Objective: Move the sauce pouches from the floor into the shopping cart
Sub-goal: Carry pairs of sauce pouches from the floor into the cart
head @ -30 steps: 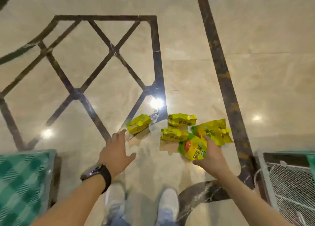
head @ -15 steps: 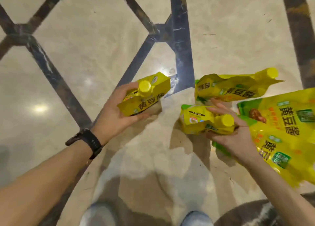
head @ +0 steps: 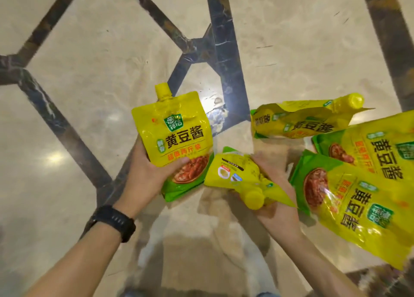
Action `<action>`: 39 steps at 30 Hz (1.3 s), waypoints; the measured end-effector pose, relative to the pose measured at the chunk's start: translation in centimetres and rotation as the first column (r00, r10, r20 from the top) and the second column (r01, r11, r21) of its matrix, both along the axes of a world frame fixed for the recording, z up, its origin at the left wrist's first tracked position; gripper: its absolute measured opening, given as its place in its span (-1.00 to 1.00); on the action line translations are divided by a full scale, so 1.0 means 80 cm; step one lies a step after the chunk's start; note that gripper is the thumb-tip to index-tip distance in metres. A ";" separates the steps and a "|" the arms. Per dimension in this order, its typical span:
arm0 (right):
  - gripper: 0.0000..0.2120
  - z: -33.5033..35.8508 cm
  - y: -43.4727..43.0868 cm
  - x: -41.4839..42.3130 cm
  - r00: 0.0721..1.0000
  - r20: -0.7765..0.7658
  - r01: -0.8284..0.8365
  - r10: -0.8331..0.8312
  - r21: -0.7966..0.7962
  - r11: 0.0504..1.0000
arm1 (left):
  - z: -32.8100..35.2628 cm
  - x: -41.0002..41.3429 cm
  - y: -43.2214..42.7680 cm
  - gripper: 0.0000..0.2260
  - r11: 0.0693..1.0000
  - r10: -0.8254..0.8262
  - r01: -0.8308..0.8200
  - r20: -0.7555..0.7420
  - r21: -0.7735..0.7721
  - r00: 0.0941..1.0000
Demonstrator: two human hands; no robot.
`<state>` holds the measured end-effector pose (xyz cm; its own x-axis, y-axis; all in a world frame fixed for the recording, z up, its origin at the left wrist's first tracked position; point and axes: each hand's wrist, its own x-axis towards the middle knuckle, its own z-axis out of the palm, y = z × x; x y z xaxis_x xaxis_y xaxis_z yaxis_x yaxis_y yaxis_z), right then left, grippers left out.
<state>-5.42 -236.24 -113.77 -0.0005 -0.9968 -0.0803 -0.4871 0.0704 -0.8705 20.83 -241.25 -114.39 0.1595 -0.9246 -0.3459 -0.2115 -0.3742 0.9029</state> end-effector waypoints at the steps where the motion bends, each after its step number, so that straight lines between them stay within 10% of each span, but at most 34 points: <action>1: -0.56 0.006 -0.009 -0.002 1.000 0.024 -0.018 0.017 0.018 1.000 | 0.003 0.004 -0.007 -0.29 0.999 -0.007 0.007 -0.017 0.037 1.000; 8: -0.48 0.133 -0.039 -0.020 0.888 0.437 -0.130 -0.142 0.534 0.835 | 0.141 0.038 0.012 -0.13 0.948 -0.001 0.099 -0.310 0.301 0.951; 17: -0.61 0.443 0.105 -0.016 0.751 0.429 -0.015 -0.501 0.770 0.638 | 0.478 -0.007 0.103 -0.40 0.847 -0.112 0.292 -0.387 0.444 0.915; 21: -0.52 0.615 0.143 -0.042 0.710 0.449 -0.016 -0.543 0.780 0.625 | 0.640 -0.025 0.129 -0.14 0.835 -0.189 0.344 -0.363 0.429 0.912; 28: -0.43 0.866 0.179 -0.061 0.732 0.449 0.038 -0.513 0.725 0.688 | 0.837 -0.040 0.159 -0.30 0.855 -0.256 0.393 -0.382 0.338 0.888; 34: -0.52 0.991 0.245 -0.034 0.666 0.416 0.288 -0.619 0.622 0.728 | 0.933 -0.040 0.170 -0.34 0.779 -0.423 0.577 -0.472 0.246 0.773; 39: -0.14 1.031 0.324 -0.021 0.574 0.430 0.450 -0.697 0.545 0.707 | 0.986 -0.050 0.183 -0.28 0.666 -0.564 0.716 -0.488 0.207 0.666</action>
<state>-7.08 -210.35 -31.30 -0.3939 -0.6951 -0.6014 0.3472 0.4933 -0.7976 16.87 -226.63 -35.48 -0.6281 -0.5378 -0.5624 -0.2207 -0.5700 0.7915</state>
